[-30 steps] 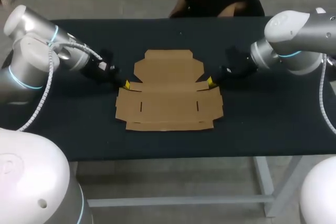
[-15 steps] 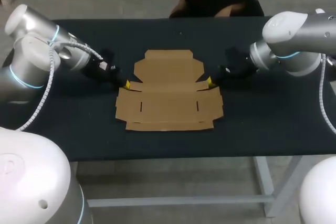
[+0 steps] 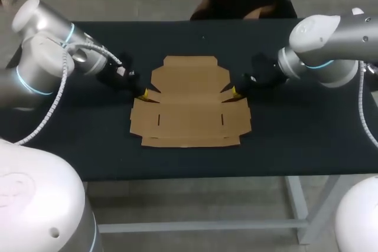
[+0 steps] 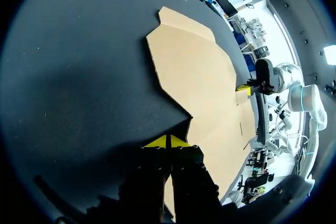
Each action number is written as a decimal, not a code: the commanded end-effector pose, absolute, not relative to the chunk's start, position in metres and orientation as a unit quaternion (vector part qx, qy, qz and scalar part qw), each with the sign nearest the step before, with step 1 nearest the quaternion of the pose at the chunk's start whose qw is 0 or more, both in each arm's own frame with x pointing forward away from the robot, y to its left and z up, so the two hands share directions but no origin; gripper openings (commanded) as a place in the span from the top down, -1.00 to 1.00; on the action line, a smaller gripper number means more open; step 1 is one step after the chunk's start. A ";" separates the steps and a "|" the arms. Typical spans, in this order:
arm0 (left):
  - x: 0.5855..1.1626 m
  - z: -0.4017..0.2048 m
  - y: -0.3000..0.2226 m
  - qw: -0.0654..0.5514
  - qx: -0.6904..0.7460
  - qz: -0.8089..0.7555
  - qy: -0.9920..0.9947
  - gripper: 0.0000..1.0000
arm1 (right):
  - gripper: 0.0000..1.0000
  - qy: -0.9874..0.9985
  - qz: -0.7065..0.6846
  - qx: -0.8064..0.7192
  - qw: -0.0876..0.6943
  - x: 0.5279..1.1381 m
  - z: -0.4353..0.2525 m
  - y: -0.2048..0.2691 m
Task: Assemble the packaging by folding the flat box into shape, placing the metal phone stand inside, and closing the box properly
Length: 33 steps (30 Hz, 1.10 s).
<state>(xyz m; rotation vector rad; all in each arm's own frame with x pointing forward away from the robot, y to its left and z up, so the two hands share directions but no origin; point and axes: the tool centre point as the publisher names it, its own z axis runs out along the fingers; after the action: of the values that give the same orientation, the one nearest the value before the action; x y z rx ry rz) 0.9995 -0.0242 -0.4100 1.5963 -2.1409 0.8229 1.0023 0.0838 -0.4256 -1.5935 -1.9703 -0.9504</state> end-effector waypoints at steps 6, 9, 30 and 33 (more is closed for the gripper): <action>0.996 -0.402 -0.029 0.151 0.575 0.273 -0.756 1.00 | 1.00 -0.712 -0.333 -0.583 0.205 1.001 -0.421 0.088; 0.995 -0.400 -0.029 0.145 0.576 0.269 -0.758 1.00 | 1.00 -0.713 -0.330 -0.585 0.202 1.001 -0.420 0.089; 0.991 -0.393 -0.043 0.098 0.586 0.238 -0.768 1.00 | 1.00 -0.709 -0.302 -0.616 0.166 1.001 -0.413 0.097; 0.991 -0.392 -0.046 0.092 0.590 0.234 -0.767 1.00 | 1.00 -0.708 -0.302 -0.618 0.161 1.000 -0.411 0.099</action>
<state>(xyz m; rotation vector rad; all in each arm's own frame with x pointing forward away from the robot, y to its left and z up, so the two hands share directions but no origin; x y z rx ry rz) 0.9921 -0.0409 -0.3949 1.7296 -2.2602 0.7228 1.0029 0.0963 -0.4129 -1.7438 -2.0110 -0.8721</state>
